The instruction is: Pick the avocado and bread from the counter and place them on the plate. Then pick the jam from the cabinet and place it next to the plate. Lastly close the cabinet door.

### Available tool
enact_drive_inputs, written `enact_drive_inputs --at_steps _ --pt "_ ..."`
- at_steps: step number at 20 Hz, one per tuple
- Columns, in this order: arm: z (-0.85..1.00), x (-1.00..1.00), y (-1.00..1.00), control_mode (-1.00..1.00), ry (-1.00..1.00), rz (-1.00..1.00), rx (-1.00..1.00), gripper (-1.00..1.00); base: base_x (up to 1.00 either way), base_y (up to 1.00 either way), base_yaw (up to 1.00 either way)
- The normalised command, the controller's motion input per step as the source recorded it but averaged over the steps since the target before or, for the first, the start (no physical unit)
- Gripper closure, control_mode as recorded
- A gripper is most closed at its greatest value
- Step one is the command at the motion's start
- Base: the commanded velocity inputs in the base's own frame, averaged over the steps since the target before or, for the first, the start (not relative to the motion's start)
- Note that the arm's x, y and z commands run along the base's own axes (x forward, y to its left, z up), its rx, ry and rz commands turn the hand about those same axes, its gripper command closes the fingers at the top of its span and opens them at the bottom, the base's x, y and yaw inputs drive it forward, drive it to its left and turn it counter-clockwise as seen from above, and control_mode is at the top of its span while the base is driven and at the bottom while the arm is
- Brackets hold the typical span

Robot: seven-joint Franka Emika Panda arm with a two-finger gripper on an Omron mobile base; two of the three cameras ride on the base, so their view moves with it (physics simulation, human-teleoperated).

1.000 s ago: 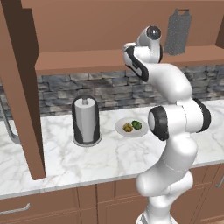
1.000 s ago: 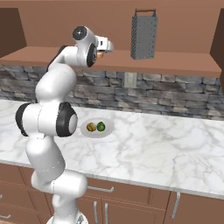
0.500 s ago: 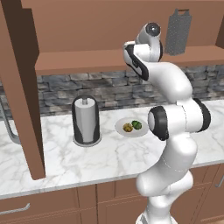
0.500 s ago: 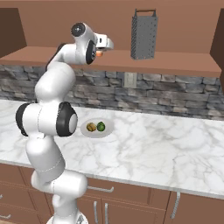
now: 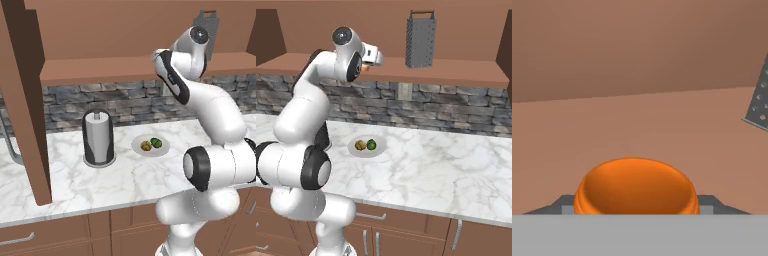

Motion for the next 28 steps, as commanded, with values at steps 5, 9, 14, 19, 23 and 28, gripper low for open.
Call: enact_drive_inputs --at_steps 5,9,14,19,23,28 --pt "0.08 -1.0 -0.1 -1.0 -0.03 0.0 0.13 1.0 0.0 0.0 0.0" --pt "0.06 -1.0 -0.14 -1.0 -0.07 0.0 0.11 1.0 0.0 0.0 0.0" --pt "0.01 -1.0 -0.22 -1.0 -0.06 0.0 0.1 1.0 0.0 0.0 0.0" --pt "-0.06 -1.0 -0.4 -1.0 -0.01 0.0 0.08 1.0 0.0 0.0 0.0" --pt "-0.28 -0.56 -0.33 -1.0 0.0 0.07 0.02 1.0 0.0 0.0 0.0" --pt "-0.36 -0.03 -0.14 -1.0 0.0 0.25 0.0 1.0 0.0 0.0 0.0"
